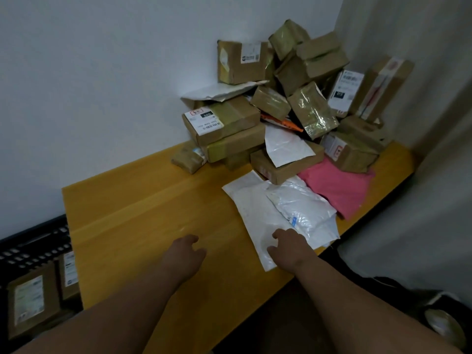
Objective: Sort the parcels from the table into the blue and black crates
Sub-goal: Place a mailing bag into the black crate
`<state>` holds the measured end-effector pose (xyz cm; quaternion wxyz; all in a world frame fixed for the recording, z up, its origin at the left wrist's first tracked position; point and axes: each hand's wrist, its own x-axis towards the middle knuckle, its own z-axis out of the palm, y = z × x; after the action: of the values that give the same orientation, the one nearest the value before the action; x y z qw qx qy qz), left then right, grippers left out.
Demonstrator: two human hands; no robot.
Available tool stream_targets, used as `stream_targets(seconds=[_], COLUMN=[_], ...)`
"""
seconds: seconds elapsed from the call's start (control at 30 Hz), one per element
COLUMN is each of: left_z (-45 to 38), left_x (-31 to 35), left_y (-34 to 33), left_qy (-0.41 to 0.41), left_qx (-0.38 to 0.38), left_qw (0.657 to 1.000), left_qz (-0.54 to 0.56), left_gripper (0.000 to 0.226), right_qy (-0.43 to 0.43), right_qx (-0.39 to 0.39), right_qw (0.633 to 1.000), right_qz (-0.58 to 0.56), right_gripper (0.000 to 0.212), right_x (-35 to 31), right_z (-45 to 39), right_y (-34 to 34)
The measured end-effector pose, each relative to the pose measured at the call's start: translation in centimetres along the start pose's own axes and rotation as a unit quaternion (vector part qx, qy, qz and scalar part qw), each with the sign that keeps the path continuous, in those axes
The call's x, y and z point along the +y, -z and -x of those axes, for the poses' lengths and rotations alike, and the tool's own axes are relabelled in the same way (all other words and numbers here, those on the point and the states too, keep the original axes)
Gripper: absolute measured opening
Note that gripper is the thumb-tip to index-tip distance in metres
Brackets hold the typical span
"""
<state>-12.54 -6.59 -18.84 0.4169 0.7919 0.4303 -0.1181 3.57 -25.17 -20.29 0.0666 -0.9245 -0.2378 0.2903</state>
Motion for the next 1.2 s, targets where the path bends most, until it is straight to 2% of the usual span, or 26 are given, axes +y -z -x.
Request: stream_targets(seconds=[0.17, 0.33, 0.47, 0.6, 0.7, 0.77, 0.87, 0.93, 1.03, 1.13, 1.2], left_z=[-2.5, -3.6, -3.5, -2.8, -2.0, -1.4, -0.6, -0.1, 0.4, 0.9, 1.4], left_x=[1.6, 2.4, 2.9, 3.4, 3.9, 4.2, 4.3, 4.5, 5.0, 5.5, 5.7], left_y=[0.2, -0.7, -2.0, -3.9, -5.2, -5.9, -6.6, -6.8, -6.5, -5.3, -4.1], left_qy=[0.020, 0.067, 0.104, 0.136, 0.153, 0.164, 0.173, 0.174, 0.174, 0.181, 0.186], left_qx=[-0.003, 0.009, 0.025, 0.024, 0.025, 0.027, 0.035, 0.042, 0.073, 0.094, 0.100], left_qw=[0.999, 0.998, 0.994, 0.988, 0.982, 0.975, 0.964, 0.957, 0.940, 0.905, 0.867], left_qz=[-0.024, 0.009, 0.034, 0.068, 0.107, 0.145, 0.199, 0.230, 0.283, 0.373, 0.452], left_gripper=[0.051, 0.049, 0.047, 0.047, 0.046, 0.046, 0.045, 0.045, 0.044, 0.048, 0.058], right_qy=[0.042, 0.081, 0.098, 0.136, 0.194, 0.234, 0.235, 0.223, 0.215, 0.192, 0.168], right_qx=[-0.012, -0.045, -0.049, -0.018, 0.024, 0.033, 0.004, -0.008, -0.044, -0.163, -0.260], right_qw=[0.996, 0.982, 0.977, 0.969, 0.953, 0.945, 0.963, 0.974, 0.963, 0.903, 0.825], right_qz=[0.081, 0.163, 0.184, 0.205, 0.232, 0.225, 0.135, 0.029, -0.160, -0.348, -0.474], right_gripper=[0.070, 0.103, 0.107, 0.088, 0.046, 0.028, 0.020, 0.005, 0.006, 0.008, 0.019], right_x=[-0.2, 0.0, 0.5, 1.2, 1.6, 2.0, 1.8, 0.7, -2.2, -4.7, -5.5], right_z=[-3.1, -5.9, -6.6, -7.1, -7.2, -7.2, -7.6, -7.8, -7.2, -6.0, -5.3], right_y=[-0.8, -1.4, -2.7, -2.4, -1.7, -1.1, 0.2, 1.7, 4.3, 7.3, 9.0])
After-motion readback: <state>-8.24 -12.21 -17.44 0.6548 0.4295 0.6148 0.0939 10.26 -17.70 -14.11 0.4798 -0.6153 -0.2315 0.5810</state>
